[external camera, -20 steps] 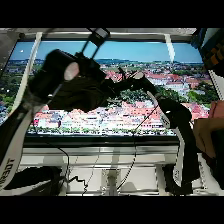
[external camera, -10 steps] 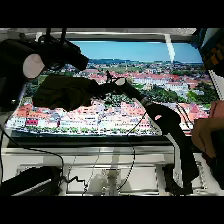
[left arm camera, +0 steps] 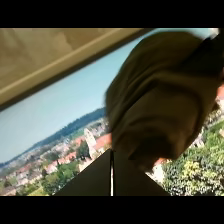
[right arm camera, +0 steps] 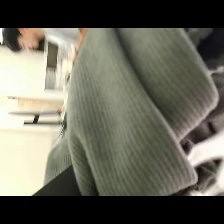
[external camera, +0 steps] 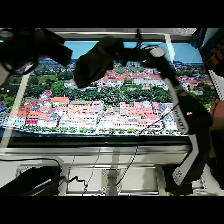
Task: Fold the clothes and pants, and hang the long-sleeved shirts on hangers.
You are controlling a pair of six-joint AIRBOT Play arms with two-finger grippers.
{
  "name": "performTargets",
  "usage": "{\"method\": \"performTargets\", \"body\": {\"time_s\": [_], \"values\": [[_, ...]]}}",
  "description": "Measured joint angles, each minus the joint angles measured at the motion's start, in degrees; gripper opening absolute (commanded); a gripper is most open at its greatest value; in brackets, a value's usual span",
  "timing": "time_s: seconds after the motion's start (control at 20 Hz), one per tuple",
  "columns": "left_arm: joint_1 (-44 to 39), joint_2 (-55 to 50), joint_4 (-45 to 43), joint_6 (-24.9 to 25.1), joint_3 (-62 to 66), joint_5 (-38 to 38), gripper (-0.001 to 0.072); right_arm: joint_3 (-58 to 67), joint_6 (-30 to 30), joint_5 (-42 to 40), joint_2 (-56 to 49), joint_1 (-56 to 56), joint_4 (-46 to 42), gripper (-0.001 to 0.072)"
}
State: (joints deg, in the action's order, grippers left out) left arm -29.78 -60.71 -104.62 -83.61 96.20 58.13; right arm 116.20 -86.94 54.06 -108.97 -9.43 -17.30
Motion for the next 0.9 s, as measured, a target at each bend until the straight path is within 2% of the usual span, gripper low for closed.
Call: {"method": "performTargets", "body": {"time_s": [0.2, 0.45, 0.7, 0.9], "values": [[0.0, 6.6, -0.3, 0.0, 0.0, 0.0, 0.0022, 0.3, -3.2, 4.6, 12.0, 13.8, -7.8, 0.0032], [0.0, 12.7, -0.3, 0.0, 0.0, 0.0, 0.0022, 0.3, -14.3, 11.2, 24.6, 35.9, -21.6, 0.0032], [0.0, 14.8, -0.4, 0.0, 0.0, 0.0, 0.0022, 0.1, -21.5, 21.0, 30.4, 57.9, -32.7, 0.0032], [0.0, 14.5, -0.3, 0.0, -0.2, 0.0, 0.0022, -1.3, -23.1, 33.6, 31.8, 70.9, -41.7, 0.0032]]}}
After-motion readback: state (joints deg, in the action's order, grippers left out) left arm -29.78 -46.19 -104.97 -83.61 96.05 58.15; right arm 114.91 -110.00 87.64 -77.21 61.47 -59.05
